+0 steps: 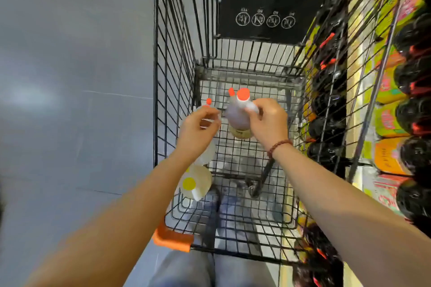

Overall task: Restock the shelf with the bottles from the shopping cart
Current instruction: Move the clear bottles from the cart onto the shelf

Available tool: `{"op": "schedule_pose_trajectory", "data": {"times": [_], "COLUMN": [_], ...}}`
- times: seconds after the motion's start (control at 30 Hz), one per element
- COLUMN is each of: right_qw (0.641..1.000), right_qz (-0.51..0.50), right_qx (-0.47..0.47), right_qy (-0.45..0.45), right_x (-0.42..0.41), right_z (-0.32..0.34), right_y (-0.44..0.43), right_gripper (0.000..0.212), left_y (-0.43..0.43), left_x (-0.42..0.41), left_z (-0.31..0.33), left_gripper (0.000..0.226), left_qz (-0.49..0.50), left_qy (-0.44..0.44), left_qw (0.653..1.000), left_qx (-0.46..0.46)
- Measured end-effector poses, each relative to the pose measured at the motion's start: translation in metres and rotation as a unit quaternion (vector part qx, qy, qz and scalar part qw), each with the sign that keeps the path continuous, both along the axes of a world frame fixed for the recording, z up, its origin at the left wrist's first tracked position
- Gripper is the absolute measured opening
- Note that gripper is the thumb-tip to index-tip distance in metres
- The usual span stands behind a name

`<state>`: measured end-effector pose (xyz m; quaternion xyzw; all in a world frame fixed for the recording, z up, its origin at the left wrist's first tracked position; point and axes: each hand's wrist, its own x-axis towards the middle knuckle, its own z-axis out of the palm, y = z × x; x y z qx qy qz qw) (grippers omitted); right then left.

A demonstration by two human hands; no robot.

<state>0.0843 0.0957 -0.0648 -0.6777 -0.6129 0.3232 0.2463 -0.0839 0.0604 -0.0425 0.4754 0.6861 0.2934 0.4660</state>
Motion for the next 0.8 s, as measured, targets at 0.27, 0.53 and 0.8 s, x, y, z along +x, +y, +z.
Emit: {"op": "schedule_pose_trajectory", "data": {"times": [0.27,0.53,0.8], "right_qw": [0.986,0.943,0.866], "right_qz": [-0.009,-0.104,-0.241], "right_qx": [0.168,0.316,0.438], "right_qy": [0.008,0.004,-0.01], "right_x": [0.02,0.03,0.042], "right_z": [0.129,0.253,0.363], "right_y": [-0.008,-0.022,-0.08], "right_gripper": [0.015,0.019,0.023], "left_y": [0.018,0.052,0.025], "left_x": [-0.005,0.014,0.053], "left_z": [0.062,0.168,0.269], "left_gripper": [0.055,0.06,0.05], "left_qz": [-0.138,-0.305,-0.441], "left_qy": [-0.013,-0.124,-0.217], "left_qw": [0.99,0.937,0.857], "left_qx": [0.041,0.114,0.154]}}
